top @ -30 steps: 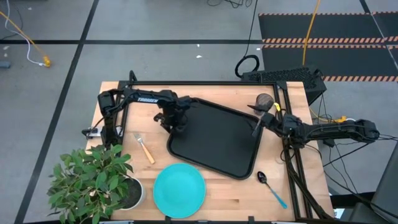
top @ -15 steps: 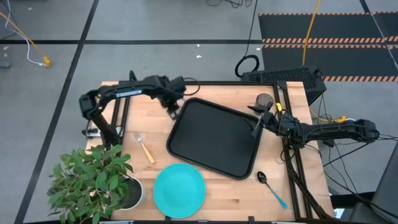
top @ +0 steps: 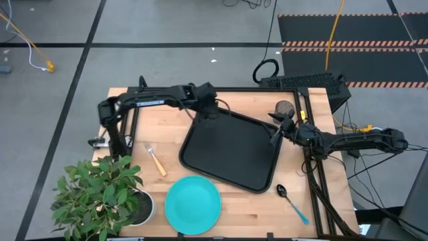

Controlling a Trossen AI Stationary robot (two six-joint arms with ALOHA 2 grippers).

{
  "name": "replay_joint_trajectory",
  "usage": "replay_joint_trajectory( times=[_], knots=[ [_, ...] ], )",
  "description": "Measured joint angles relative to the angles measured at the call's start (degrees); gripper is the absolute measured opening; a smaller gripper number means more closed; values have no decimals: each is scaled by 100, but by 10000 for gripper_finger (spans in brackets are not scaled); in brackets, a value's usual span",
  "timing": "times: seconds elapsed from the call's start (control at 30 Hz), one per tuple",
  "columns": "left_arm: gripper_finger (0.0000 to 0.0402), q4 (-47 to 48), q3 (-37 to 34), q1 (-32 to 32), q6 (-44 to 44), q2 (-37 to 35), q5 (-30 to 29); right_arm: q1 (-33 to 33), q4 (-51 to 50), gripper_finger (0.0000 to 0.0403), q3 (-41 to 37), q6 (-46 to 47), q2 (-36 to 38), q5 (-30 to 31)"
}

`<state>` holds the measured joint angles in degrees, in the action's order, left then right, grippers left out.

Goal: Pick and place plate/cup/fork/spoon on tray
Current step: Prepare the black serving tray

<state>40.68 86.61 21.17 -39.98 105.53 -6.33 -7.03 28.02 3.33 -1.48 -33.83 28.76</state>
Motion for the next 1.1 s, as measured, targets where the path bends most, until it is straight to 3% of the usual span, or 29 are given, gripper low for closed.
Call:
replay_joint_trajectory(
  times=[0.23, 0.4, 0.53, 0.77, 1.1],
  knots=[
    [143, -4, 1426, 429, -167, 1228, 41, 14, -956, 271, 0, 754, -2, -314],
    [136, 1189, 2883, 582, -149, 2229, 505, 153, -1305, 271, 0, 1193, 0, -364],
    [113, 2027, 3658, 592, -142, 2793, 780, 301, -1326, 271, 0, 1389, 0, -502],
    [77, 2146, 3775, 541, 9, 3115, 824, 505, -1377, 271, 0, 1541, 0, -639],
    [75, 2156, 3676, 497, 231, 3247, 615, 550, -1382, 271, 0, 1539, 0, -652]
  ],
)
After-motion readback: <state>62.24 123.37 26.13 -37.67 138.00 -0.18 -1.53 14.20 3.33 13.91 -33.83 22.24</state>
